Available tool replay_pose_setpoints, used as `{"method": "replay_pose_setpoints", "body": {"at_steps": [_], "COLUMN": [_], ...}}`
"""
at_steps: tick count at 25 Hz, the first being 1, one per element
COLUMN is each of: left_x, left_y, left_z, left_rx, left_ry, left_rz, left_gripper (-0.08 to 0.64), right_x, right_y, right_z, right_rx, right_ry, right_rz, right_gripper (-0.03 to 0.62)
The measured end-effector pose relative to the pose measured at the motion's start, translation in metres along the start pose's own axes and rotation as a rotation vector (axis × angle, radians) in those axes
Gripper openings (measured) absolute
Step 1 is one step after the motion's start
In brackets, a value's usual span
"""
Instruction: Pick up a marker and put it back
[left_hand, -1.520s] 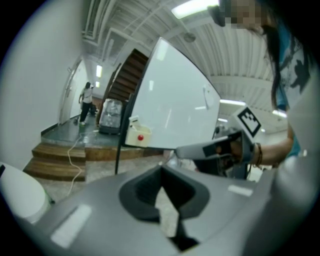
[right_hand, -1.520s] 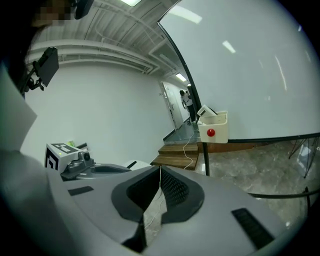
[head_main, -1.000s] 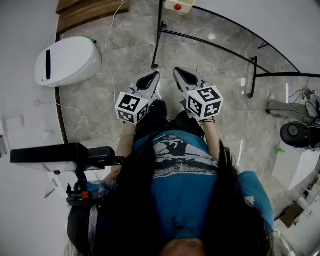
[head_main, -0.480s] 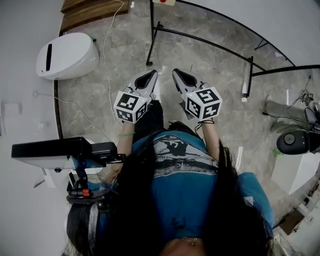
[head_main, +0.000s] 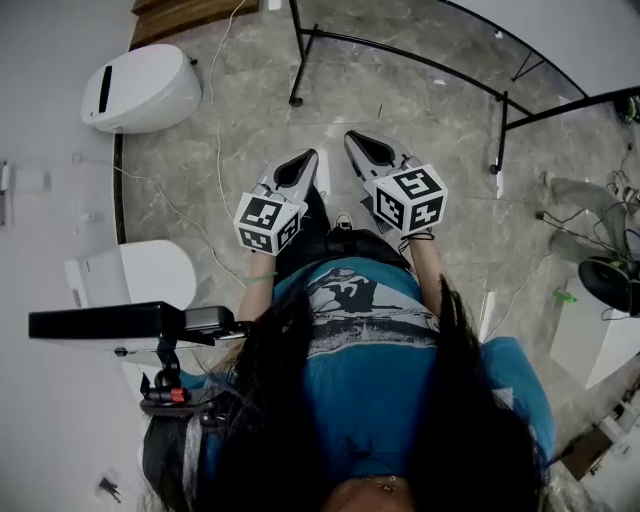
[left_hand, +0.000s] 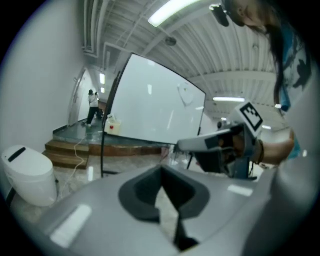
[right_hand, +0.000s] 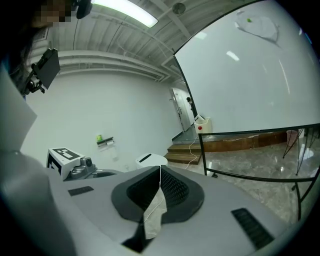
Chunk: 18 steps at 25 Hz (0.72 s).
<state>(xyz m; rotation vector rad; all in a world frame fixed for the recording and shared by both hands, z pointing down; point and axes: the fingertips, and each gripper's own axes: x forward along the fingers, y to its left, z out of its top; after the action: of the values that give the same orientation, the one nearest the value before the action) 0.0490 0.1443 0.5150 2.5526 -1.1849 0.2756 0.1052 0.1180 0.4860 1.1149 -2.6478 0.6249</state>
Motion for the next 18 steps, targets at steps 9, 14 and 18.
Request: {"method": "replay_pose_setpoints", "body": {"at_steps": [9,14,18], "left_x": [-0.05,-0.054,-0.069], "left_y": [-0.026,-0.026,-0.021], "left_z": [-0.011,-0.005,-0.004], "left_rx": [0.027,0.053,0.072], "left_ry": [0.003,-0.003,0.002], "left_rz": [0.049,0.022,-0.002], "left_gripper": [0.003,0.003,0.003], "right_x": [-0.029,-0.026,-0.018], "right_y": [0.044,0.05,0.063], "right_z": [-0.02,-0.012,-0.011], "right_rx": [0.017,0.054,0.088], "right_ry": [-0.022,-0.054,-0.07], "right_rz": [0.047,0.039,0.02], "right_gripper": [0.015,0.015,0.014]}}
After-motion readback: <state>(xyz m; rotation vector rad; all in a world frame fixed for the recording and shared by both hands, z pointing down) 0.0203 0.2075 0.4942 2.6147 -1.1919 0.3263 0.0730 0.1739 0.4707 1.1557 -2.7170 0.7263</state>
